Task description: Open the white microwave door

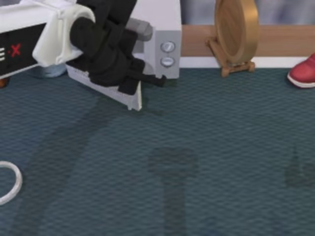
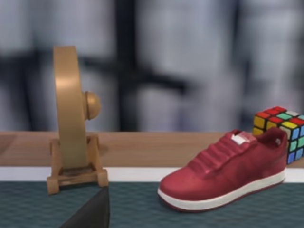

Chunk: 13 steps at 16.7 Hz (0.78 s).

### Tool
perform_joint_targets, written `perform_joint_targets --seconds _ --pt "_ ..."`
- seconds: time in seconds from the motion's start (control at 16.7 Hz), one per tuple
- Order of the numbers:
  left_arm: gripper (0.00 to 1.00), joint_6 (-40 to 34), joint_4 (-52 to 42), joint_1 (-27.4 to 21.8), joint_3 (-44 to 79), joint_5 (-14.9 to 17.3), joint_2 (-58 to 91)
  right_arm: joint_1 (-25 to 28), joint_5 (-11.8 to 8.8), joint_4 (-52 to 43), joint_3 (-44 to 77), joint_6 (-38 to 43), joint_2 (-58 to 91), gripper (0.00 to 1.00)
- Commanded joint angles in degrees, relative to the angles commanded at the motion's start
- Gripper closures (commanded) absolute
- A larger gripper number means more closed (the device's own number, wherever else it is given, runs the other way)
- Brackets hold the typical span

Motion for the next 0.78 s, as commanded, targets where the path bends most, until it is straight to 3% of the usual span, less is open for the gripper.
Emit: perform_joint_targets --seconds 0.3,0.78 --pt "1.00 0.0 0.1 -0.2 -0.3 0.5 0.0 0.0 0.0 0.0 0.0 0.0 0.0 0.00" --pt "1.00 8.1 1.0 2.6 -5.2 4.8 -4.3 0.0 0.0 0.0 0.0 0.0 0.0 0.00"
